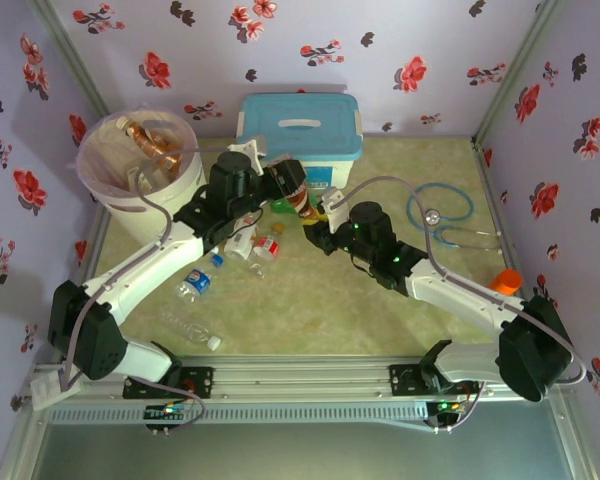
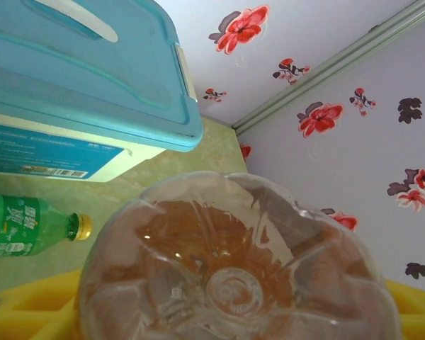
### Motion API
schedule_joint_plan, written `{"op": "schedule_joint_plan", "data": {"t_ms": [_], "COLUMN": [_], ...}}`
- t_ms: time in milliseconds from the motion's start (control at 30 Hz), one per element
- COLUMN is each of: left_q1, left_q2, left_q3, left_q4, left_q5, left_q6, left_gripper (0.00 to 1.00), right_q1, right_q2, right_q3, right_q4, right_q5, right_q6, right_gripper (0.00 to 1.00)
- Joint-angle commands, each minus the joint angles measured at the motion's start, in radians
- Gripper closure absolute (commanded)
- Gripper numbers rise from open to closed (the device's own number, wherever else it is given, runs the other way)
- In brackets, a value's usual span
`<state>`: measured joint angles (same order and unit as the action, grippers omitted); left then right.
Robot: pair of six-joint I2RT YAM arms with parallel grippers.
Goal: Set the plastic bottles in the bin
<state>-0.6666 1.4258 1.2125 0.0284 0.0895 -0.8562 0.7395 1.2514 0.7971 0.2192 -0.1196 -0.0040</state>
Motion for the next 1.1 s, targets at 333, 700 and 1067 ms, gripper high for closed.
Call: {"op": "schedule_joint_plan", "data": {"t_ms": [333, 700, 1067], "left_q1": [0.068, 0.278, 0.678], "left_q2": [-0.026, -0.033, -0.01], "left_q3": [0.085, 0.403, 0.602], "left_q4": [-0.03, -0.342, -0.632], "left_q5": [0.005, 0.015, -0.067], "left_q6": [0.056, 0.306, 0.52], "left_gripper": [0.47, 0.61, 0.92], "right_q1": [0.001, -0.01, -0.014], "right_q2": [-0.021, -0.124, -0.153], "right_q3": [0.01, -0.028, -0.085], "right_q4": [0.008, -0.109, -0.144], "right_q5": [-0.01, 0.096, 0.115], "right_q6": [-0.018, -0.029, -0.019], "right_gripper": [0.01, 0.01, 0.01]}}
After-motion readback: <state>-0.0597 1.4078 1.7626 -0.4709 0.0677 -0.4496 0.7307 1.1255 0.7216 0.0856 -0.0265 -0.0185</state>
